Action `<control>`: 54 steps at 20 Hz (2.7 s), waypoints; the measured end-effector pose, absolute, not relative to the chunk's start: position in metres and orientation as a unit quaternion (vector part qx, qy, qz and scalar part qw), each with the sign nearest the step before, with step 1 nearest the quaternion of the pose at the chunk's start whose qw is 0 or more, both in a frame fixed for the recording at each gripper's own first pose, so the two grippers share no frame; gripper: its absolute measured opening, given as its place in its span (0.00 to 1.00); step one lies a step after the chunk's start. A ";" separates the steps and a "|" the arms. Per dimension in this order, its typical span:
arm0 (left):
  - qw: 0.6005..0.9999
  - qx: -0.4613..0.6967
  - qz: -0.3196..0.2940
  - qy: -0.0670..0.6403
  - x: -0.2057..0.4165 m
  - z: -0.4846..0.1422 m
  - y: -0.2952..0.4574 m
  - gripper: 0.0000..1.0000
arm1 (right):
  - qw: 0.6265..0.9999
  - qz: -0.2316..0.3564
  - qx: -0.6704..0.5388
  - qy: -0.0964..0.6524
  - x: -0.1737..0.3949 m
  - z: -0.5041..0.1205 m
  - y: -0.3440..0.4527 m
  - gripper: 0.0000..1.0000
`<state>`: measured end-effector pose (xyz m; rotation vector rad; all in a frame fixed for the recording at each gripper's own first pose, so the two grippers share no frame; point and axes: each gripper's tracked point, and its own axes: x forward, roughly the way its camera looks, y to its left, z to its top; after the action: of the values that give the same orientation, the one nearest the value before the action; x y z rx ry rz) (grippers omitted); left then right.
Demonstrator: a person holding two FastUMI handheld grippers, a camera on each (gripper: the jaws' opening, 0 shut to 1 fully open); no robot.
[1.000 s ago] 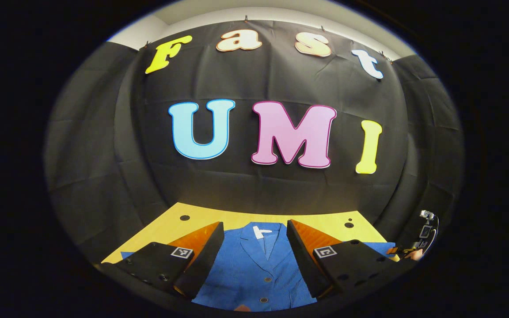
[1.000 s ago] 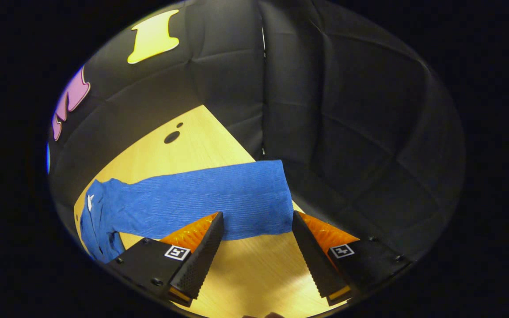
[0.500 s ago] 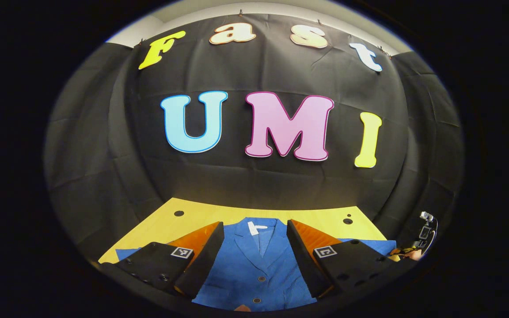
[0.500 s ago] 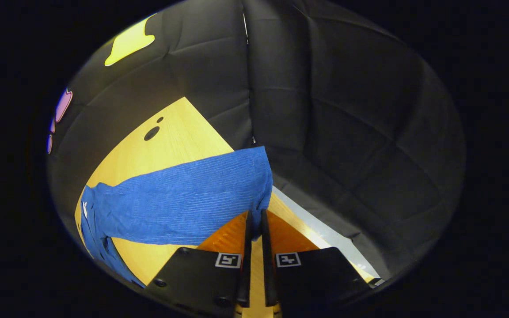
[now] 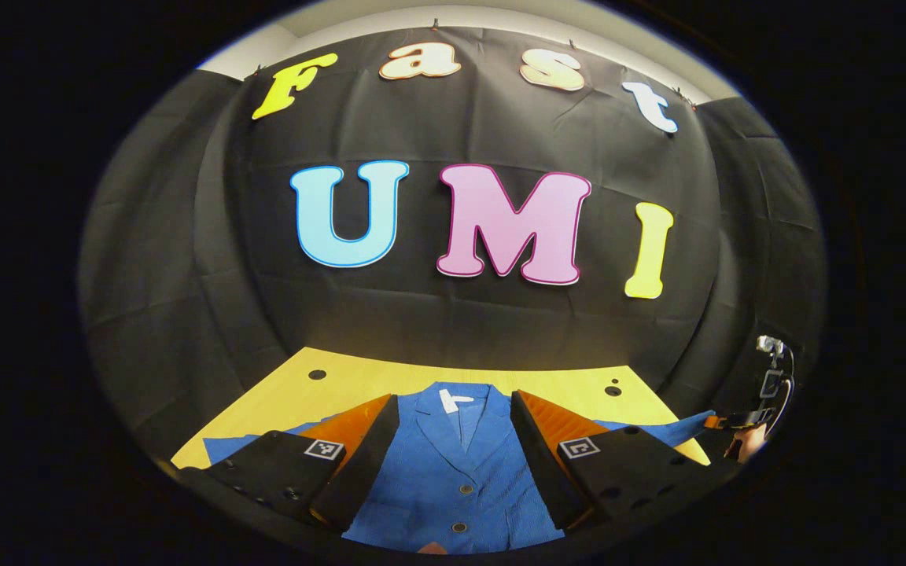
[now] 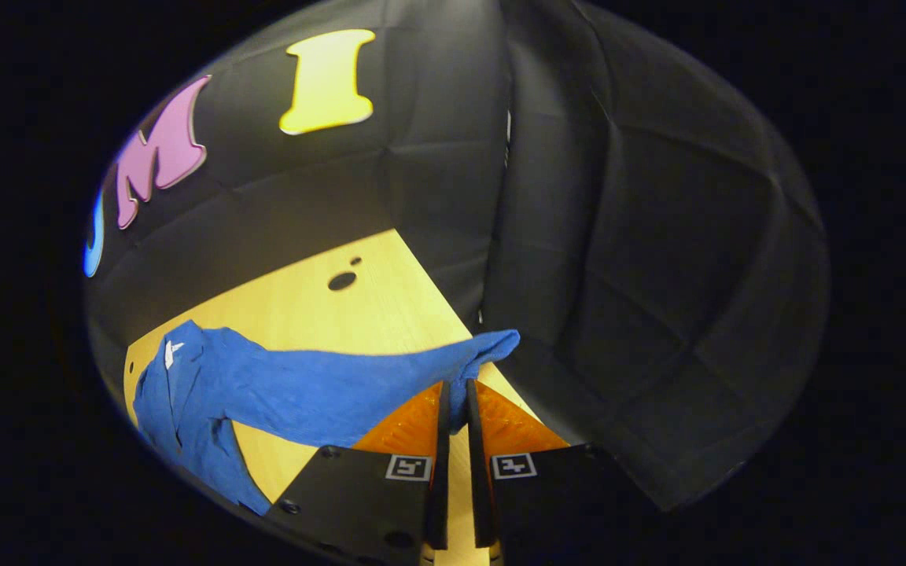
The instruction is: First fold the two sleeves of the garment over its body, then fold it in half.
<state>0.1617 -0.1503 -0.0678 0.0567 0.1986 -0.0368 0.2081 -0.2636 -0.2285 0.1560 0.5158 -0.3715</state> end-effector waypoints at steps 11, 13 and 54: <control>0.997 -0.003 -0.040 0.061 0.125 -0.047 -0.008 0.82 | 0.985 -0.104 -0.058 0.128 0.218 -0.070 -0.041 0.13; 0.998 -0.007 -0.023 0.063 0.120 -0.047 0.026 0.82 | 0.987 -0.070 -0.069 0.129 0.235 -0.069 0.017 0.13; 0.878 -0.091 0.256 0.395 0.125 -0.350 0.315 0.85 | 0.950 0.137 0.049 0.278 0.183 -0.148 0.111 0.97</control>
<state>0.1246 0.3147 -0.3504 -0.1901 0.8231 0.5350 0.1832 0.1110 -0.1478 0.0987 0.5645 0.2780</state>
